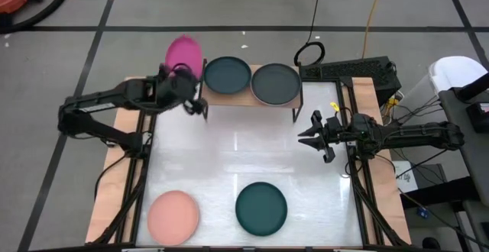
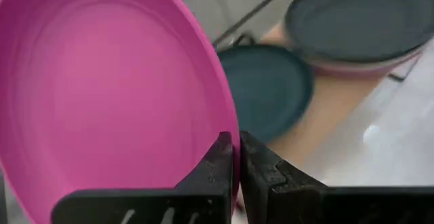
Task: Place and stack plates onto a shelf
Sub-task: Stack the pink plate on top of the dark green plate on the shelf
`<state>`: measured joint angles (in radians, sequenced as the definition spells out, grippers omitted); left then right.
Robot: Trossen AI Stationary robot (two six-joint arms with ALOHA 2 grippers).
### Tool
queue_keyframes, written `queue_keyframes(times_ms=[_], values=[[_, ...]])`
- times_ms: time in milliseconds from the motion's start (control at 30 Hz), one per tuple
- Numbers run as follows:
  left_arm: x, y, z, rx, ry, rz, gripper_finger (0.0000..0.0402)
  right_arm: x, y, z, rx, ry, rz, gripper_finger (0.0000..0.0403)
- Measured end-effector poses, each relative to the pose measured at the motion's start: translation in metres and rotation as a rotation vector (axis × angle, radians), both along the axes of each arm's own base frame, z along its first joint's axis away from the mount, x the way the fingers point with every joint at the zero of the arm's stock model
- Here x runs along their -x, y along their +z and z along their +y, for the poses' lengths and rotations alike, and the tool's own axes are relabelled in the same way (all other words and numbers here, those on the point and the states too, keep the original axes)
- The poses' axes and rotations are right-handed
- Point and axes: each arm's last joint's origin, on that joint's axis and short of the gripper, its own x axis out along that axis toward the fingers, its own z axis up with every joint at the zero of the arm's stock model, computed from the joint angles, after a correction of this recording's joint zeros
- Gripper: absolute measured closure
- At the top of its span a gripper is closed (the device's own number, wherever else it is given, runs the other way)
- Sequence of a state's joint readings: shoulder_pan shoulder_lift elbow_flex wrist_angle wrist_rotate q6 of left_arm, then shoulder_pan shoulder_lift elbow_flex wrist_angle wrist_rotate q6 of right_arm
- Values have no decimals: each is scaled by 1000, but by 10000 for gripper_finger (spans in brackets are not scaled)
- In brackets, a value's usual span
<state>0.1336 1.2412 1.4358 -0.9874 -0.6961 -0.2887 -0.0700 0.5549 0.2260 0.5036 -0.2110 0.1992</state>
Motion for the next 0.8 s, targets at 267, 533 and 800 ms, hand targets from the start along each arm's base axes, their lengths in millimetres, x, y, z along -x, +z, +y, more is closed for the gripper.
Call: queue_keyframes(times_ms=[267, 533, 800], values=[[-61, -5, 48, -60, -289, 69, 392, 0, 1, -1, -1, -27, -10, 325], [-105, -49, 75, 41, -467, 273, 392, 0, 1, -1, -1, -27, -9, 325], [-109, -69, 78, 116, -462, 392, 384, 0, 1, -1, -1, -27, -6, 325]])
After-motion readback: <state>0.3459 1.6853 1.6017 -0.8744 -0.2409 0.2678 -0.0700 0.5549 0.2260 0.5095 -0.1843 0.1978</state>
